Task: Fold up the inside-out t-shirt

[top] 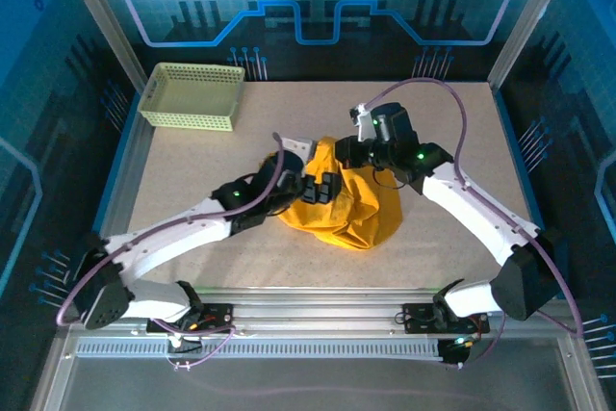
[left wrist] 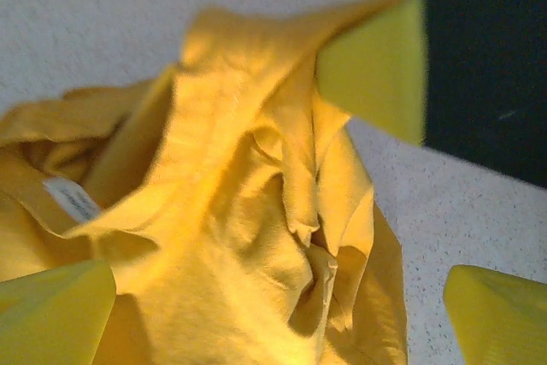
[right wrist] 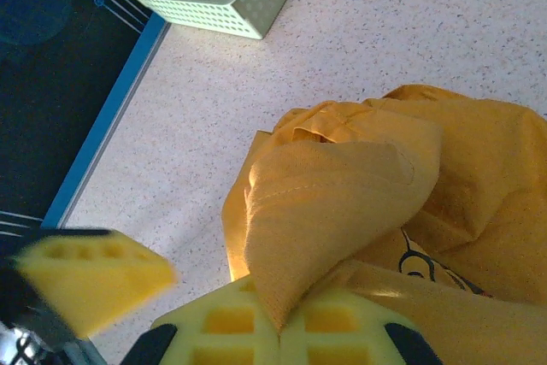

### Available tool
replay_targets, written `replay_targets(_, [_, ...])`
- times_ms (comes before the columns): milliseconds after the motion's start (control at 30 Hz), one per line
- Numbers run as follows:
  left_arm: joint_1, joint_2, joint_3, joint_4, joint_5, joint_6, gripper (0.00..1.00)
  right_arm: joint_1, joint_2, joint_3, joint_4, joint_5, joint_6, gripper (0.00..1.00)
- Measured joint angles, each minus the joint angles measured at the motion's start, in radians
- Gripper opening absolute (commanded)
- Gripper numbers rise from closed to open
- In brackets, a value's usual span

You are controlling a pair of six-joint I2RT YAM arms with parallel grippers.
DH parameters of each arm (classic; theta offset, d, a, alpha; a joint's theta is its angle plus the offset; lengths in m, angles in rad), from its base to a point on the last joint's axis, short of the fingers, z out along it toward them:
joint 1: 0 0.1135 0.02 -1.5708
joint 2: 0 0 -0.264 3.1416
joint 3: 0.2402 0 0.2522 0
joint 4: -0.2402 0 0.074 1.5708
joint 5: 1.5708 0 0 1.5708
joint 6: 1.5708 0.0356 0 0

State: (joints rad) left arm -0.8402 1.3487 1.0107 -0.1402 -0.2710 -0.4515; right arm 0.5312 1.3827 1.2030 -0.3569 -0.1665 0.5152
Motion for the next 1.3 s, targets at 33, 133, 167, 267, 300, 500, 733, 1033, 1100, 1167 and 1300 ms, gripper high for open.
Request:
replay_targets(33, [-0.003, 0.039, 0.000, 0.014, -0.001, -0.020, 0.97, 0.007, 0.000, 0.002, 0.000, 0.007, 0.008, 0.00])
replay_targets(133, [-0.004, 0.134, 0.009, 0.011, -0.018, -0.061, 0.87, 0.023, 0.000, 0.002, 0.000, 0.028, 0.025, 0.00])
replay_targets(167, [-0.004, 0.162, 0.017, 0.007, -0.027, -0.076, 0.81, 0.025, 0.000, 0.002, 0.000, 0.033, 0.028, 0.00])
replay_targets(267, [-0.004, 0.206, 0.040, -0.005, -0.045, -0.093, 0.60, 0.027, -0.002, 0.002, -0.002, 0.058, 0.032, 0.00])
replay_targets(300, [-0.004, 0.208, 0.043, -0.004, -0.048, -0.095, 0.54, 0.027, -0.002, 0.002, -0.002, 0.065, 0.032, 0.00])
replay_targets(500, [-0.002, 0.208, 0.042, 0.024, -0.047, -0.087, 0.17, 0.017, -0.006, 0.005, -0.010, 0.108, 0.031, 0.00])
replay_targets(733, [0.066, 0.104, -0.128, 0.206, 0.130, -0.077, 0.00, -0.076, 0.031, 0.038, -0.039, 0.118, -0.014, 0.55])
replay_targets(1033, [0.183, 0.078, -0.227, 0.358, 0.359, -0.100, 0.00, -0.055, -0.097, -0.211, 0.007, 0.071, -0.093, 0.68])
replay_targets(1100, [0.183, 0.069, -0.227, 0.371, 0.386, -0.098, 0.00, -0.040, -0.085, -0.254, 0.018, 0.068, -0.077, 0.68])
replay_targets(1167, [0.183, 0.058, -0.227, 0.385, 0.412, -0.097, 0.00, -0.032, -0.050, -0.274, 0.036, 0.061, -0.058, 0.68])
replay_targets(1300, [0.183, 0.044, -0.228, 0.405, 0.453, -0.093, 0.00, -0.029, 0.049, -0.266, 0.076, 0.069, -0.021, 0.54])
